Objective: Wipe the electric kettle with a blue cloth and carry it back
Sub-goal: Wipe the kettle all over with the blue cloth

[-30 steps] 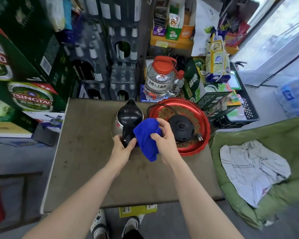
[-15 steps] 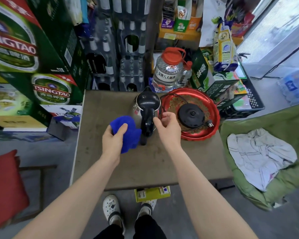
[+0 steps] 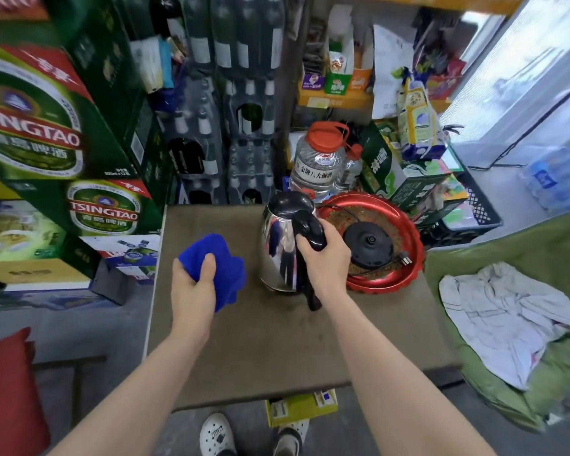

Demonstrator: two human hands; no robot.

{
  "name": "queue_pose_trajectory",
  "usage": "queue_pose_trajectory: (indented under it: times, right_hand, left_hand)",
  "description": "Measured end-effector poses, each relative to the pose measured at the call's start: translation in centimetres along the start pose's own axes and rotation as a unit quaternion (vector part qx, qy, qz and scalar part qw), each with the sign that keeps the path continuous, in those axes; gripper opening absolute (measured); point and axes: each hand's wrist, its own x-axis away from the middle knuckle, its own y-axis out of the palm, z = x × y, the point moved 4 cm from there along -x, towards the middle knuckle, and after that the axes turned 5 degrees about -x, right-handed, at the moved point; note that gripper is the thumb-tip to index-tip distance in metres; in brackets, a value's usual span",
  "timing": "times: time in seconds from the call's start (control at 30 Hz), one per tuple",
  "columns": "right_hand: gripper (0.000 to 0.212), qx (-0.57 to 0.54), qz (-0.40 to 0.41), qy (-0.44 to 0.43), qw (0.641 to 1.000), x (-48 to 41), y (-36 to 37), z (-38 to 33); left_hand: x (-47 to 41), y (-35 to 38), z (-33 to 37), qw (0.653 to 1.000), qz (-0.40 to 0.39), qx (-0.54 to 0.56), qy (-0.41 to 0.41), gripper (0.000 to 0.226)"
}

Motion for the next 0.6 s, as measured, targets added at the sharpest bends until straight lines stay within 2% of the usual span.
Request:
queue_pose_trajectory:
  times: [0.17, 0.23, 0.27, 0.3, 0.37, 0.4, 0.47, 0.57, 0.6]
  right_hand:
    - [0.029, -0.037, -0.019, -0.046, 0.998, 0.1, -4.4, -5.5]
    - [0.031, -0.056, -0.011, -0.058, 0.997, 0.2, -5.8, -8.0]
    - [0.030, -0.062, 0.000, -0.067, 0.996, 0.2, -6.4, -9.3]
    - [0.027, -0.064, 0.015, -0.074, 0.995, 0.2, -7.2, -10.5]
    - [0.020, -0.072, 0.041, -0.081, 0.993, 0.1, -8.7, -12.6]
    - [0.019, -0.074, 0.044, -0.086, 0.993, 0.2, -9.3, -13.3]
    - [0.022, -0.061, 0.042, -0.106, 0.992, 0.4, -10.2, -14.3]
    - [0.033, -0.026, 0.050, -0.138, 0.989, 1.1, -10.9, -15.6]
    - [0.034, -0.023, 0.057, -0.147, 0.987, 1.4, -11.1, -16.1]
  left_hand:
    - [2.1, 2.9, 7.9, 0.980, -0.004, -0.090, 0.176, 0.017]
    - [2.9, 5.0, 10.7, 0.950, -0.044, -0.156, 0.267, 0.032]
    - [3.4, 6.4, 11.6, 0.924, -0.083, -0.207, 0.312, 0.045]
    - [4.0, 7.6, 12.2, 0.883, -0.111, -0.272, 0.366, 0.055]
    - [5.5, 9.0, 12.7, 0.788, -0.101, -0.393, 0.463, 0.064]
    - [6.3, 9.1, 12.9, 0.758, -0.084, -0.425, 0.487, 0.065]
    - [7.6, 8.5, 13.0, 0.742, -0.046, -0.438, 0.506, 0.059]
    - [8.7, 8.6, 13.3, 0.747, 0.006, -0.430, 0.507, 0.040]
    - [8.9, 9.0, 13.7, 0.753, 0.014, -0.420, 0.507, 0.042]
